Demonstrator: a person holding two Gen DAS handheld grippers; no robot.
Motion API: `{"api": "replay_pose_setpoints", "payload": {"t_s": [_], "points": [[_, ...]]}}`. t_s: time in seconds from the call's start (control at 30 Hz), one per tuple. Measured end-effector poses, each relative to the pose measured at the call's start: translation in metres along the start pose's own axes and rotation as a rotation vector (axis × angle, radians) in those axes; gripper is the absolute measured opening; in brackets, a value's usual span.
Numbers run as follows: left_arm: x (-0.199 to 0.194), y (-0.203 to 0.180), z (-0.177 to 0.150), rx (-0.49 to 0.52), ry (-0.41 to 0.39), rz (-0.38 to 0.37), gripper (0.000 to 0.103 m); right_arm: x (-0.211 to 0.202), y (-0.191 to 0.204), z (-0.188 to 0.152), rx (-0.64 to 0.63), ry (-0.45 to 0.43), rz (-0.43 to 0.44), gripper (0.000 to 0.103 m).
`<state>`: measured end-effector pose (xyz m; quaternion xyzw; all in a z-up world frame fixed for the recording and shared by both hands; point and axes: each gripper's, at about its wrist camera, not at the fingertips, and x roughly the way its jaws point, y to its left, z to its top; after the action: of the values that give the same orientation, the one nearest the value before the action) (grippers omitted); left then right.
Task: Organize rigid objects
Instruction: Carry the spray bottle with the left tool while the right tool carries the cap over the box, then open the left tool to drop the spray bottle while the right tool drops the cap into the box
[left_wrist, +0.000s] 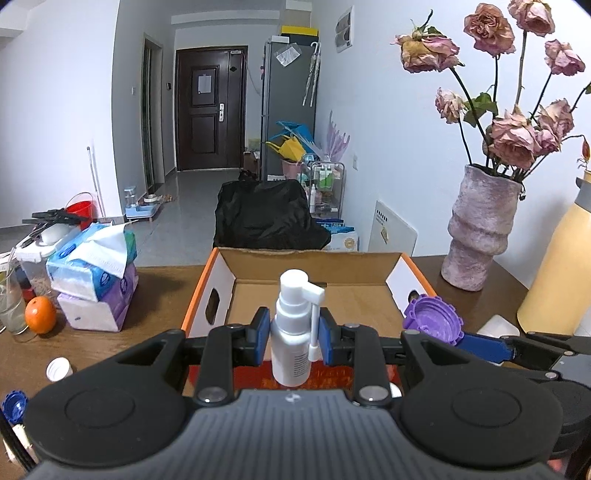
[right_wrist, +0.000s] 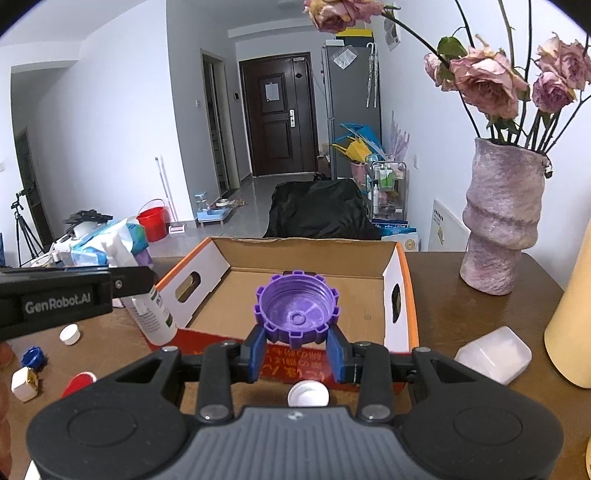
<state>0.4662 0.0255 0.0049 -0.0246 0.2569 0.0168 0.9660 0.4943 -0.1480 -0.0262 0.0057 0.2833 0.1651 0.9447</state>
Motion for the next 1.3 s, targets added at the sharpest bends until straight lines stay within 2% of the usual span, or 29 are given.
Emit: {"api": "replay_pose_setpoints", "payload": {"t_s": [0.4, 0.8, 1.3], "points": [[0.044, -0.005, 0.024, -0.003, -0.01, 0.023, 0.028, 0.047, 0.001, 0.027, -0.013, 0.019, -0.008, 0.034], [0.103, 0.007, 0.025, -0.039, 0.024, 0.076, 0.028, 0.105, -0.008, 0.048, 0.006, 0.076, -0.053, 0.034], [0.163, 0.015, 0.029, -0.049, 0.062, 0.159, 0.028, 0.166, -0.014, 0.052, 0.009, 0.175, -0.106, 0.034]]}}
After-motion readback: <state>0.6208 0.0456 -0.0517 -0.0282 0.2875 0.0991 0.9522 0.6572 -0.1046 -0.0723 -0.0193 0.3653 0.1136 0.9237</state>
